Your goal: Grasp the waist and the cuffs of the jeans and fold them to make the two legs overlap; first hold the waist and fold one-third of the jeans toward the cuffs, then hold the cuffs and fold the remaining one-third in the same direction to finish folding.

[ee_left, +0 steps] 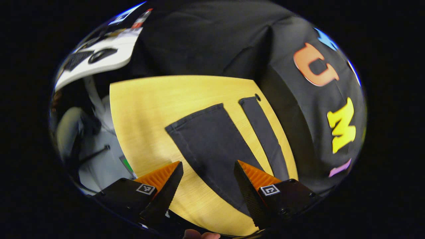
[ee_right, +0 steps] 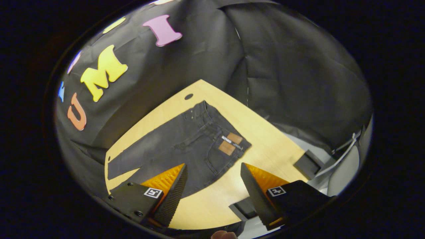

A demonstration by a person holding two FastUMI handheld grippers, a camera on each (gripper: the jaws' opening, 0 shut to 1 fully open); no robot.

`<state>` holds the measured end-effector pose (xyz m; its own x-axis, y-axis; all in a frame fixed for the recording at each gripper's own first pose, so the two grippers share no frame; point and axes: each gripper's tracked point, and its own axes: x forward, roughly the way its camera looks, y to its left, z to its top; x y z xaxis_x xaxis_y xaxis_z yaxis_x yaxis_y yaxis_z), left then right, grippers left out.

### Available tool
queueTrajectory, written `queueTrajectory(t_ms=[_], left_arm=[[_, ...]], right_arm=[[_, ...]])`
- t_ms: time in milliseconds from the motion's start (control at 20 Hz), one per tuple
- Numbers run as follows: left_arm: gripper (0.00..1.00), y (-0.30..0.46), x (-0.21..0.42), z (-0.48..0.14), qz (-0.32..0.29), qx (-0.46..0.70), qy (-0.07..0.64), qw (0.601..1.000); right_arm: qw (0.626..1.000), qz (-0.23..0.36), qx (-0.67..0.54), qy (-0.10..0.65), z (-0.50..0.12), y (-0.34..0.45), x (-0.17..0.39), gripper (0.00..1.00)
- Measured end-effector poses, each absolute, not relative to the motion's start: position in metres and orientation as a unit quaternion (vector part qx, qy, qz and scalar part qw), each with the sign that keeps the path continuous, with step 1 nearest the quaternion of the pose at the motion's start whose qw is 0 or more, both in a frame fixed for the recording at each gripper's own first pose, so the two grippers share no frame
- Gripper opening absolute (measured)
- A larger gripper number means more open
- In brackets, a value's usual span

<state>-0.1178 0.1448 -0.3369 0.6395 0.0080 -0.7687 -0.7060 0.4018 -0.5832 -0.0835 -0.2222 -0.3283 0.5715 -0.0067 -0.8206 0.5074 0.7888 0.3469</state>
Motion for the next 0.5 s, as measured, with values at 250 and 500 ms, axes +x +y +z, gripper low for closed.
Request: queueTrajectory(t_ms=[250, 500], left_arm=[[0.98, 0.156, -0.115, -0.336, 0.268, -0.583, 0.330, 0.693], [0.98, 0.153, -0.089, -0.350, 0.277, -0.603, 0.335, 0.669]], right_arm=[[0.785, -0.178, 0.361, 0.470, -0.360, -0.213, -0.096, 0.99], [0.744, -0.200, 0.418, 0.481, -0.391, -0.211, -0.088, 0.98]])
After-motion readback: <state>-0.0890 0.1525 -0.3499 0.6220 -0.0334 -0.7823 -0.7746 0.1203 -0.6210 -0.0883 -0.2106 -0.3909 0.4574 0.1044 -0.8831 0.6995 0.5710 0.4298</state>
